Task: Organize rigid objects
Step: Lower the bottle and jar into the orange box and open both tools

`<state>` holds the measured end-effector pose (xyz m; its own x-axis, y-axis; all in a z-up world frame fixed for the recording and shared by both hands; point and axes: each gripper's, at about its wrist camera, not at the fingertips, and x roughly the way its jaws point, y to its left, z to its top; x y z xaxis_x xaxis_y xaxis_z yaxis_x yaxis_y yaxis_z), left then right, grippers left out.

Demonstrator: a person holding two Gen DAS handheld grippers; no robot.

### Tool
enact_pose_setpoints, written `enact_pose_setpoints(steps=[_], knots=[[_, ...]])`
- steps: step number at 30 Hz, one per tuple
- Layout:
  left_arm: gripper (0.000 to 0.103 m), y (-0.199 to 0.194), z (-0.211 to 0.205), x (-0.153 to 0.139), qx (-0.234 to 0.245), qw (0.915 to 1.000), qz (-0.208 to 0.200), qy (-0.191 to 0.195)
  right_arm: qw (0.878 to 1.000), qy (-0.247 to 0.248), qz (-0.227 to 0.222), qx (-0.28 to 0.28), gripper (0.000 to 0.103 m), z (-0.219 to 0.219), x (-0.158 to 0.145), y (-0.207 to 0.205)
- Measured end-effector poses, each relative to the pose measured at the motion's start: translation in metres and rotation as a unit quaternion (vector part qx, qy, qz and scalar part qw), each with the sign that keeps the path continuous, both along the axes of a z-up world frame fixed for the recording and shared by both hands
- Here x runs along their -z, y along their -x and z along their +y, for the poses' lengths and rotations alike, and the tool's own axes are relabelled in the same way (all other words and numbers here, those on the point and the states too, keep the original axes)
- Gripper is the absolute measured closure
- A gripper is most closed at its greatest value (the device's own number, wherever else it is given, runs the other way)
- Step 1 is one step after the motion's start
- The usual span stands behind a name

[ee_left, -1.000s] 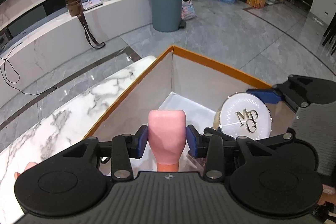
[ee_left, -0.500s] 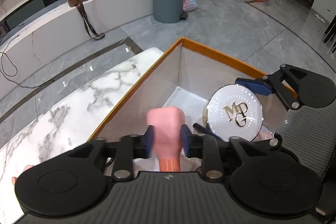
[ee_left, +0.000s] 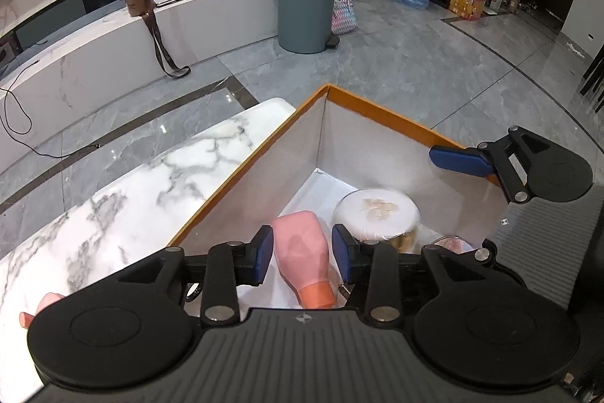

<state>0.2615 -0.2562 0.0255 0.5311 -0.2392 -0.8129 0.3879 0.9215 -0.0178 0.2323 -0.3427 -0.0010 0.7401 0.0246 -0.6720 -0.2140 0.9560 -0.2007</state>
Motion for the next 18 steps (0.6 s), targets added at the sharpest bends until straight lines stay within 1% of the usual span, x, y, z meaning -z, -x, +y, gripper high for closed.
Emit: enact_pose_setpoints(steps=[10, 18], knots=[[0.061, 0.01, 0.0, -0.015, 0.002, 0.9999, -0.013, 0.009, 1.0, -0.005, -0.006, 0.009, 0.013, -0.003, -0.015, 0.009], [0.061, 0.025, 0.009, -0.034, -0.005, 0.9991, -0.031, 0.029, 1.0, -0.006, -0.017, 0.024, 0.013, -0.003, -0.033, 0.021]])
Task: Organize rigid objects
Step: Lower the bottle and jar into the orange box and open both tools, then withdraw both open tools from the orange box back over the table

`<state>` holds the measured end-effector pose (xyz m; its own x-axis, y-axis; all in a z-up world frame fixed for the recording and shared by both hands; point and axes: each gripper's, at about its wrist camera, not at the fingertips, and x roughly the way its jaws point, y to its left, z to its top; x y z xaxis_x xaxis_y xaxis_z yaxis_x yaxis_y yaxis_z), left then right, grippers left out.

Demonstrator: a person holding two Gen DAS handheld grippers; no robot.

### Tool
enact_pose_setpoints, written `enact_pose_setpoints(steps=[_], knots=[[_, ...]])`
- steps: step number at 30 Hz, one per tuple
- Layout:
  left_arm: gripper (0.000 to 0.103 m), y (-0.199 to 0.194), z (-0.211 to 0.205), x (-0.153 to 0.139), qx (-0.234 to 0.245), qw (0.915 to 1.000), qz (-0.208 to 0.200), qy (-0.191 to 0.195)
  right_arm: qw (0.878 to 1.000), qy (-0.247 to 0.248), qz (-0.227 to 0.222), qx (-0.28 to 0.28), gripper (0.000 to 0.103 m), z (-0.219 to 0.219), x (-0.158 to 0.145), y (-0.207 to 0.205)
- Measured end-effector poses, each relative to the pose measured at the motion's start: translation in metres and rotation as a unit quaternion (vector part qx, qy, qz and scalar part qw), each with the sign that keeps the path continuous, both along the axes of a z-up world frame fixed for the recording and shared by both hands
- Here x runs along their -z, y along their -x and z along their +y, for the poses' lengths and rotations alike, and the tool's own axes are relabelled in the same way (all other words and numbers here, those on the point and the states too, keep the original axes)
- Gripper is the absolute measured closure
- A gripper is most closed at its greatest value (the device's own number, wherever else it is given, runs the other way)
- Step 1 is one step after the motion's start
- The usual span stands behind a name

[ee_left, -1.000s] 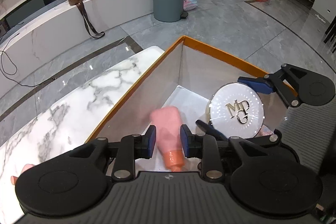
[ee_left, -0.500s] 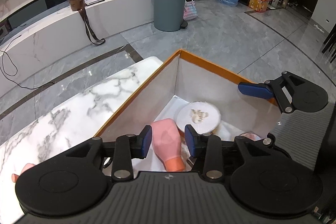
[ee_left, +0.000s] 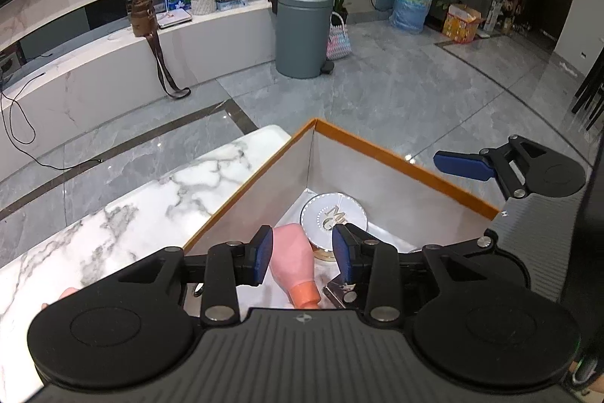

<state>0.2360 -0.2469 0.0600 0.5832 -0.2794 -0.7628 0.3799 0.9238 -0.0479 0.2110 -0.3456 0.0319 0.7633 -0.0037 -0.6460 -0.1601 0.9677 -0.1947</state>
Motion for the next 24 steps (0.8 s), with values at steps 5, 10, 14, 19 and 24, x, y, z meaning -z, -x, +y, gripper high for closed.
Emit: enact_pose_setpoints(steps=[5, 10, 14, 19, 24], knots=[[0.061, 0.01, 0.016, -0.015, -0.018, 0.9995, -0.015, 0.022, 1.0, -0.01, -0.014, -0.006, 0.013, 0.009, -0.014, 0.01], [0.061, 0.017, 0.031, -0.027, -0.031, 0.9989, -0.025, 0.027, 0.999, -0.003, -0.033, -0.023, 0.013, 0.025, -0.031, 0.019], [0.061, 0.023, 0.04, -0.035, -0.039, 0.9984, -0.03, 0.028, 0.998, 0.0, -0.04, -0.041, 0.013, 0.04, -0.039, 0.026], [0.06, 0.03, 0.058, -0.04, -0.051, 0.9975, -0.038, 0.032, 0.997, 0.003, -0.043, -0.059, 0.013, 0.056, -0.044, 0.033], [0.057, 0.037, 0.08, -0.038, -0.072, 0.9962, -0.039, 0.03, 0.996, -0.004, -0.046, -0.071, 0.013, 0.069, -0.048, 0.034]])
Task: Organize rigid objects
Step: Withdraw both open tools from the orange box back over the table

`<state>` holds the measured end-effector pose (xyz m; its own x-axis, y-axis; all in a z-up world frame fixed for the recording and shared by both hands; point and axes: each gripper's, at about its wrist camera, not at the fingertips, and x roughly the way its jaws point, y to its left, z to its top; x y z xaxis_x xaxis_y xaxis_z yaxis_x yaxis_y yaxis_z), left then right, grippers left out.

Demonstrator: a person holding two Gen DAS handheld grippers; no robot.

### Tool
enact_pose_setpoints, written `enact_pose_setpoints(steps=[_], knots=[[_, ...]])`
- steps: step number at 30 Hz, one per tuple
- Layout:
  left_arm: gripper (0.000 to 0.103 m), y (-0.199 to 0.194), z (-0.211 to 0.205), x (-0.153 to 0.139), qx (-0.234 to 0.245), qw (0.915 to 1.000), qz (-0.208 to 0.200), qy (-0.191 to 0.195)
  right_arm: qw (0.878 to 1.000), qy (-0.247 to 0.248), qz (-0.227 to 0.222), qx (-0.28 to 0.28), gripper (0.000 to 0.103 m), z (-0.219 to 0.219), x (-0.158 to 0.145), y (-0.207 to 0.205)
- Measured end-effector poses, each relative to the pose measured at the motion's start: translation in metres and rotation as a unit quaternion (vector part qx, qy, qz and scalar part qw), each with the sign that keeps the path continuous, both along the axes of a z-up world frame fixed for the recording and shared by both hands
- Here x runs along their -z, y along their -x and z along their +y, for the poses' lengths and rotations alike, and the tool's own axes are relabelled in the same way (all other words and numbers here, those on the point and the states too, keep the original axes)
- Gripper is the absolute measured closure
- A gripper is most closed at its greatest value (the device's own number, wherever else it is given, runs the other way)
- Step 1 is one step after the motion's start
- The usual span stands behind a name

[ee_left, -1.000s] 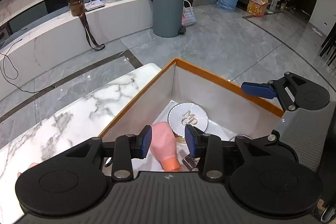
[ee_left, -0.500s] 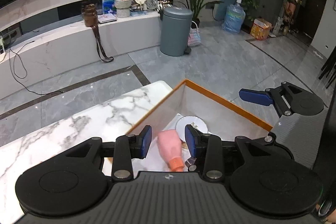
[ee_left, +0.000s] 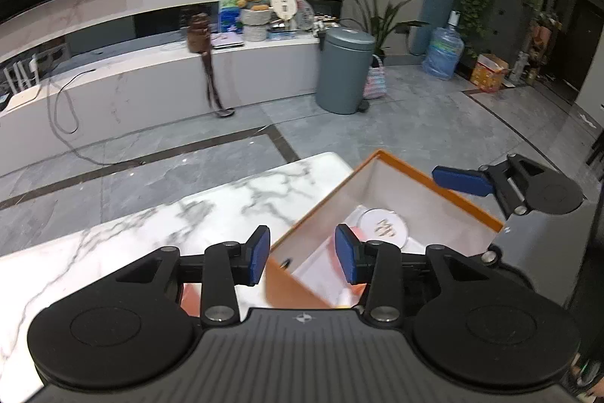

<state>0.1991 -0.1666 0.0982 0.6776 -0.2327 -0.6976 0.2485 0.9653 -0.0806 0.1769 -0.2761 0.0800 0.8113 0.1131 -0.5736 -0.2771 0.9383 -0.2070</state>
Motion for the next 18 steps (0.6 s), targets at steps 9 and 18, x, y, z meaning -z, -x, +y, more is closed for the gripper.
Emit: enact_pose_setpoints(steps=[9, 18], knots=[[0.057, 0.019, 0.04, 0.011, -0.037, 0.9992, -0.01, 0.007, 1.0, -0.002, 0.002, -0.029, 0.013, 0.033, 0.001, 0.003], [0.057, 0.037, 0.086, 0.024, -0.075, 0.9965, -0.029, 0.021, 0.998, 0.009, 0.015, -0.063, 0.012, 0.069, 0.011, 0.005]])
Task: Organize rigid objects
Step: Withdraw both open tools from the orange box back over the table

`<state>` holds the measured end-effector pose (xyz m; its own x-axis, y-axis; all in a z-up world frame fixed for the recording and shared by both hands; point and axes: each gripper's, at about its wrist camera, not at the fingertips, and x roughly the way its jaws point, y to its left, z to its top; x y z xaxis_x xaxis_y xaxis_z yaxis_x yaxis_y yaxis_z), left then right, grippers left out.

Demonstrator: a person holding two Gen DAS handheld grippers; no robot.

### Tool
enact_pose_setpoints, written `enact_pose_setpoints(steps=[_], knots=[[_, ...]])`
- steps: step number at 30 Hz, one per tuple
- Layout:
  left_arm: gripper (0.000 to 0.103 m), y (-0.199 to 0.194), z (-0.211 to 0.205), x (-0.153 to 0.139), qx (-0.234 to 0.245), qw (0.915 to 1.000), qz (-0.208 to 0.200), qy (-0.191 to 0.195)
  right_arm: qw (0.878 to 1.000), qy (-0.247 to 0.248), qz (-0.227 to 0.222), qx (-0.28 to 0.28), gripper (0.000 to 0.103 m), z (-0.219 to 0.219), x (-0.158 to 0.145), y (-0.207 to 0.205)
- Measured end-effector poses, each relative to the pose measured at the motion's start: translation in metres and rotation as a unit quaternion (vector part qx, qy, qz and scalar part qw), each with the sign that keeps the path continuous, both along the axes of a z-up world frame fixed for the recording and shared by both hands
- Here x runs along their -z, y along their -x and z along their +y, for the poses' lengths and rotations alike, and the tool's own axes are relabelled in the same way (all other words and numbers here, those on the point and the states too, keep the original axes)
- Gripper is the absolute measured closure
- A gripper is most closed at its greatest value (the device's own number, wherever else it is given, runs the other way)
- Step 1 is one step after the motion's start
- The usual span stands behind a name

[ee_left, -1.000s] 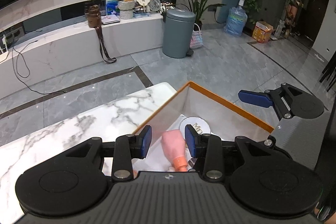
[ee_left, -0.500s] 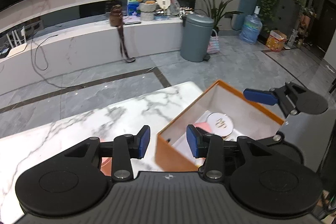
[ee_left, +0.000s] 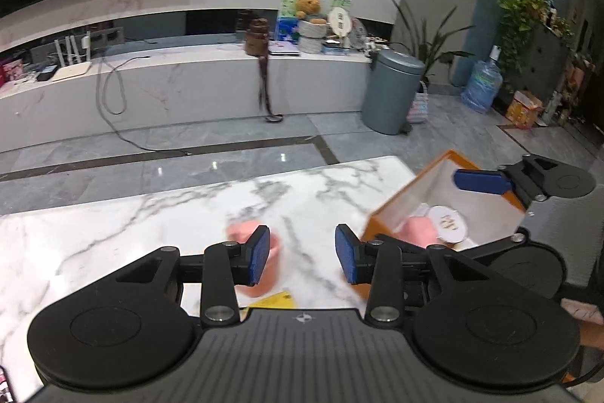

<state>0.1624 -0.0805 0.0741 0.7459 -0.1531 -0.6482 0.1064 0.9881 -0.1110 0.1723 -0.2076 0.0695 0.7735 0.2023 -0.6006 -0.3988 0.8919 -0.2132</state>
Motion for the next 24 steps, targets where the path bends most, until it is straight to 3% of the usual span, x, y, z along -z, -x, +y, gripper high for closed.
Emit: enact_pose_setpoints(steps=[4, 8, 15, 24], knots=[[0.057, 0.006, 0.025, 0.008, -0.02, 0.9997, 0.006, 0.011, 1.0, 0.023, 0.006, -0.012, 0.012, 0.014, 0.01, 0.003], [0.05, 0.017, 0.048, 0.018, -0.039, 0.9991, 0.005, 0.018, 0.999, 0.035, 0.008, -0.021, 0.012, 0.025, 0.016, 0.006], [0.049, 0.032, 0.071, 0.042, -0.057, 0.9977, 0.024, 0.026, 0.999, 0.038, 0.007, -0.028, 0.012, 0.045, 0.022, 0.008], [0.04, 0.037, 0.053, 0.075, -0.031, 0.9983, 0.022, 0.045, 0.998, -0.039, 0.033, 0.031, 0.012, 0.034, 0.027, -0.011]])
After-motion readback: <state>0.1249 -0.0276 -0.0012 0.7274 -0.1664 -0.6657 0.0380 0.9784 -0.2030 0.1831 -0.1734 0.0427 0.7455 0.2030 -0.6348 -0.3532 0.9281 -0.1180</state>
